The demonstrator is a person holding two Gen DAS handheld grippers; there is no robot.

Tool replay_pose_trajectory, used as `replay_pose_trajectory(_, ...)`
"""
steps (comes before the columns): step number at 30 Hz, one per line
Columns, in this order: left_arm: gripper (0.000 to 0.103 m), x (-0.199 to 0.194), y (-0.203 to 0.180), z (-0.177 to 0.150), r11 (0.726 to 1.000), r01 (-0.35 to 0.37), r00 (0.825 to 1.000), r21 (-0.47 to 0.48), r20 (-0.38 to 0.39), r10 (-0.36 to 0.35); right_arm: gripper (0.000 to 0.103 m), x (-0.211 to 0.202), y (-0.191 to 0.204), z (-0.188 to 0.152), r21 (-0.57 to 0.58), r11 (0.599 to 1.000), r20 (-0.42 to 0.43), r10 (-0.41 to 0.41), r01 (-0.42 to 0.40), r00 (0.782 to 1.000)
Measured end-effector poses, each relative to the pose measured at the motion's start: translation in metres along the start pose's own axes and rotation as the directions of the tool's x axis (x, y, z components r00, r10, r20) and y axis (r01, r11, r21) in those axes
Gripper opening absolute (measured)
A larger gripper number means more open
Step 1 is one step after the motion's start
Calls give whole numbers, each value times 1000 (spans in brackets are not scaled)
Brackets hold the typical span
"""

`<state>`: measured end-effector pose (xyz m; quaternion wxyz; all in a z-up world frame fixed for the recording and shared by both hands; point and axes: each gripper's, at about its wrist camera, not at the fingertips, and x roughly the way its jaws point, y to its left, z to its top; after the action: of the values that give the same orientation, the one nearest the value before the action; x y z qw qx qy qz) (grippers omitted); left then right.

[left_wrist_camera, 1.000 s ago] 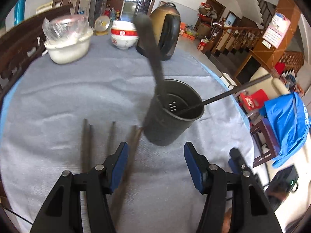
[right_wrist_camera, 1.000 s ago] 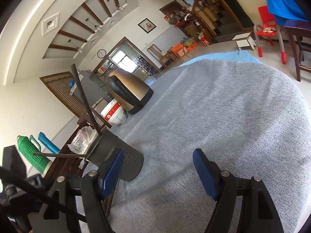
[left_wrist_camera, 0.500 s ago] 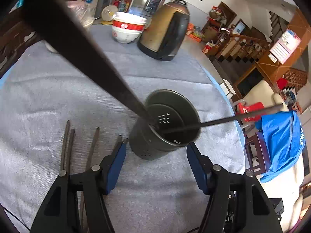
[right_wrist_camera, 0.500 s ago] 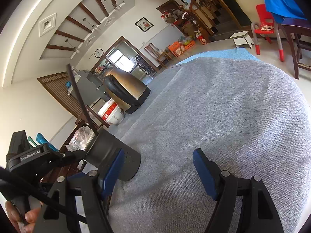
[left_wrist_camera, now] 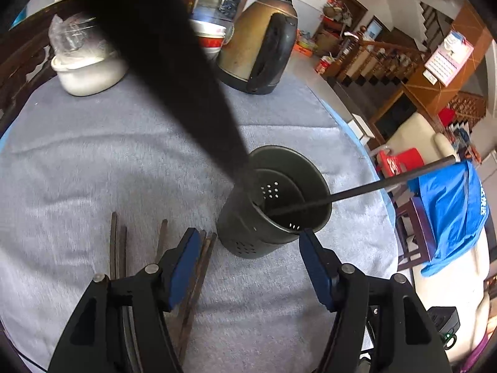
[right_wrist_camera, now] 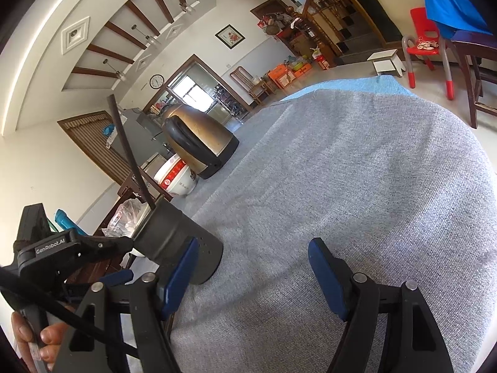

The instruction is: Organize utensils

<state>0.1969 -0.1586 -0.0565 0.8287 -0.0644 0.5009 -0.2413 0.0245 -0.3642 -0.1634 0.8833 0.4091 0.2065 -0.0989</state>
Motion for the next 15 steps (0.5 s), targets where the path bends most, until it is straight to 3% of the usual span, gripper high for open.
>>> replay_pose_trajectory(15, 70, 9, 7, 23, 990, 44, 997, 137, -63, -36, 76, 3, 0, 0, -5, 1000, -11, -14, 14, 1000)
